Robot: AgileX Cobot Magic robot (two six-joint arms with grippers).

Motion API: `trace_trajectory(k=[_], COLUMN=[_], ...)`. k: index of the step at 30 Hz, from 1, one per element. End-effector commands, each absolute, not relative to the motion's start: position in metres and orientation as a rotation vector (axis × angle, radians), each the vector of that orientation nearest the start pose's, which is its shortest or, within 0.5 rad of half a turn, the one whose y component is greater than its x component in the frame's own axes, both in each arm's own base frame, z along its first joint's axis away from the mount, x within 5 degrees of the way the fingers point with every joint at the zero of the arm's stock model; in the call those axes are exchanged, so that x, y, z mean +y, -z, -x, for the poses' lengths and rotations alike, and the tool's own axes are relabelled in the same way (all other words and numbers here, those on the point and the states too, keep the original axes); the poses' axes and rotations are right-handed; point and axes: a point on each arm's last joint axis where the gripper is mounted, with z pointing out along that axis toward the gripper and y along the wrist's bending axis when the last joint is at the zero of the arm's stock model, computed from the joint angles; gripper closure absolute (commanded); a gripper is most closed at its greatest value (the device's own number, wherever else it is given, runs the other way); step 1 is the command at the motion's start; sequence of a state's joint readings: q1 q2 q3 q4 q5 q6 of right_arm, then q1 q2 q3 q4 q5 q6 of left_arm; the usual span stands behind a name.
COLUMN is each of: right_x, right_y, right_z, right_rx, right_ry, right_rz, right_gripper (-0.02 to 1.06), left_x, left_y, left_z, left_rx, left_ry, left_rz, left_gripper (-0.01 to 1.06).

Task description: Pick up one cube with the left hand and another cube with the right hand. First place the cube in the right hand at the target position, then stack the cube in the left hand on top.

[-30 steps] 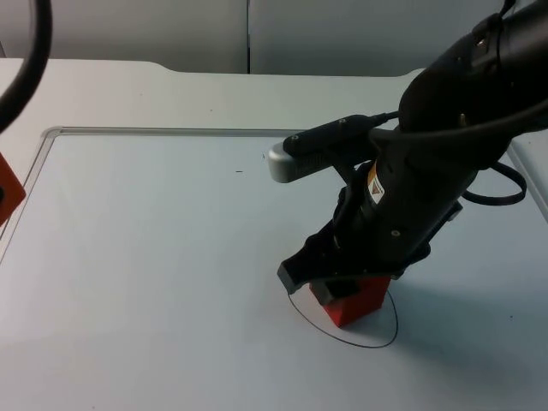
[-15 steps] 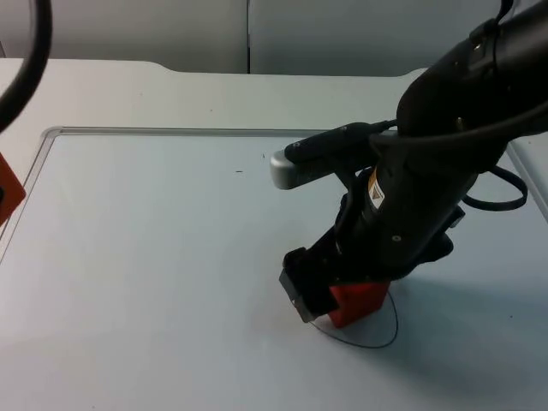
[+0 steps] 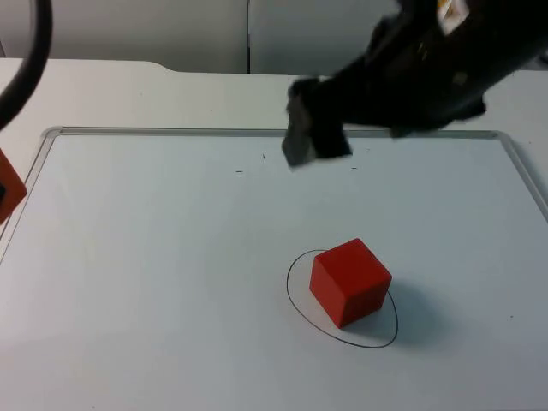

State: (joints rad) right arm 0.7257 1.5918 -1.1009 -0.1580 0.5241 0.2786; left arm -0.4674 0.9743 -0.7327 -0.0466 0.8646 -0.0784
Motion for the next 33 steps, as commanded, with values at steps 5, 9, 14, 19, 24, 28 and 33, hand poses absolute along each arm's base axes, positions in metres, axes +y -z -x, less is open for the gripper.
trace_trajectory(k=[5, 9, 14, 19, 24, 28, 33], right_x=[0.174, 0.135, 0.092, 0.066, 0.054, 0.052, 0.05], right_y=[-0.368, -0.414, -0.444, -0.451, -0.448, -0.445, -0.444], right_z=[-0.206, -0.167, -0.128, -0.104, -0.094, -0.092, -0.093], right_rx=[2.044, 1.859, 1.726, 1.712, 1.765, 1.804, 1.81], right_ry=[-0.37, -0.35, -0.28, -0.253, -0.228, -0.207, -0.174], right_rz=[0.67, 0.65, 0.613, 0.579, 0.569, 0.571, 0.573], right_gripper=[0.11, 0.11, 0.11, 0.11, 0.11, 0.11, 0.11], left_x=[-0.084, -0.089, -0.1, -0.117, -0.14, -0.165, -0.224], left_y=[-0.288, -0.289, -0.29, -0.297, -0.298, -0.294, -0.279], left_z=[-0.153, -0.155, -0.169, -0.196, -0.227, -0.246, -0.269], left_rx=[2.505, 2.467, 2.495, 2.485, 2.486, 2.491, 2.474], left_ry=[0.289, 0.345, 0.36, 0.393, 0.461, 0.501, 0.505], left_rz=[-0.502, -0.559, -0.615, -0.679, -0.739, -0.815, -0.999], left_gripper=[0.84, 0.85, 0.91, 0.94, 0.94, 0.94, 0.94])
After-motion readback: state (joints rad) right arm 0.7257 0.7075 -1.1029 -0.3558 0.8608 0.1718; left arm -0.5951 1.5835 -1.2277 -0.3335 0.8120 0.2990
